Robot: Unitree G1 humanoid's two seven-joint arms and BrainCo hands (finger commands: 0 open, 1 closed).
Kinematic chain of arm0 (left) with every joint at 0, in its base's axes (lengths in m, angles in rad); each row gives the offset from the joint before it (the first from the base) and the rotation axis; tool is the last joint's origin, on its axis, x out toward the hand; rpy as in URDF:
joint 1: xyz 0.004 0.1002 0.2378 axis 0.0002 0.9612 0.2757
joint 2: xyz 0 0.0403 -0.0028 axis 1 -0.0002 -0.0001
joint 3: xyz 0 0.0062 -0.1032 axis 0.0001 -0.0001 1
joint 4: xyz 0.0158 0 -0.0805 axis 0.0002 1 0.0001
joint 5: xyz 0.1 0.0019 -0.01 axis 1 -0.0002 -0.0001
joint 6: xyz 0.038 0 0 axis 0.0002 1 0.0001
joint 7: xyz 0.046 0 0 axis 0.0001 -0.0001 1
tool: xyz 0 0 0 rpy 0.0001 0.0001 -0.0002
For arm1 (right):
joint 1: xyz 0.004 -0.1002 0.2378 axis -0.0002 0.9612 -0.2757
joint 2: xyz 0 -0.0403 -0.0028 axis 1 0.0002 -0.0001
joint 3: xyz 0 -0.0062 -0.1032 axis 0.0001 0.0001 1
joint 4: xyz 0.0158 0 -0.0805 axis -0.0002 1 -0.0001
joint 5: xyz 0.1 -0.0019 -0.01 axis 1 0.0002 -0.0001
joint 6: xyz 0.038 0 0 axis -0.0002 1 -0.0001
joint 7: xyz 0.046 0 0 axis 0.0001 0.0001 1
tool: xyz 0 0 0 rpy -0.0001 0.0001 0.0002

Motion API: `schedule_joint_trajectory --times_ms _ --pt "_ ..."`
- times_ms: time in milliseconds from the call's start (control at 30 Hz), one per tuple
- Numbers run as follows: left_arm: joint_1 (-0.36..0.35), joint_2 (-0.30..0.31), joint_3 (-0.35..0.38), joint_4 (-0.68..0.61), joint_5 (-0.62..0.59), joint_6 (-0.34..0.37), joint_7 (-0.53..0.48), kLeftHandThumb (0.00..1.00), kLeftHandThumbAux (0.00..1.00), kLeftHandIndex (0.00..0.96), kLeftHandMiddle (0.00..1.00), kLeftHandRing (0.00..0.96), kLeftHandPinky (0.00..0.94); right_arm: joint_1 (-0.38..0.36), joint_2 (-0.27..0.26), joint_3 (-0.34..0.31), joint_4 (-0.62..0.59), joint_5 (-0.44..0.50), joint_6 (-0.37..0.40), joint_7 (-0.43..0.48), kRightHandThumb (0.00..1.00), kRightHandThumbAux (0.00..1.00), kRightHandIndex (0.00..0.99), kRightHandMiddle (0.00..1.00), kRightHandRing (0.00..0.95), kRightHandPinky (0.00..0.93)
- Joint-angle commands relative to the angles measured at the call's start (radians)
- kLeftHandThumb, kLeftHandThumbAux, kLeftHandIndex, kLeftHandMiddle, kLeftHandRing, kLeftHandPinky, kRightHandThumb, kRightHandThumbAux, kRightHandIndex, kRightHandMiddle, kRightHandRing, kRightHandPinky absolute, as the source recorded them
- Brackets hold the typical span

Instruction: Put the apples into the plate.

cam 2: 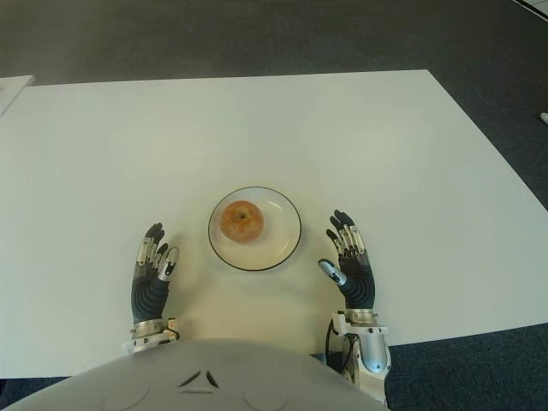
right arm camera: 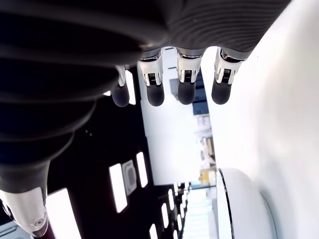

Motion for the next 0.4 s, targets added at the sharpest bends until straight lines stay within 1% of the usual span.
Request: schedule_joint_trajectory --times_ms 33,400 --pt "0.009 -0.006 0.002 0.001 0.005 -0.018 -0.003 0.07 0.453 0.078 0.075 0.067 0.078 0.008 0.001 0.005 0.003 -0.013 -0.008 -0.005 0.195 0.637 0.059 0.063 0.05 0.07" --pt "0.011 -0.014 0.007 0.008 0.019 -0.039 0.007 0.066 0.428 0.089 0.083 0.071 0.084 0.014 -0.002 0.012 -0.003 -0.035 0.001 -0.022 0.168 0.63 0.056 0.053 0.04 0.063"
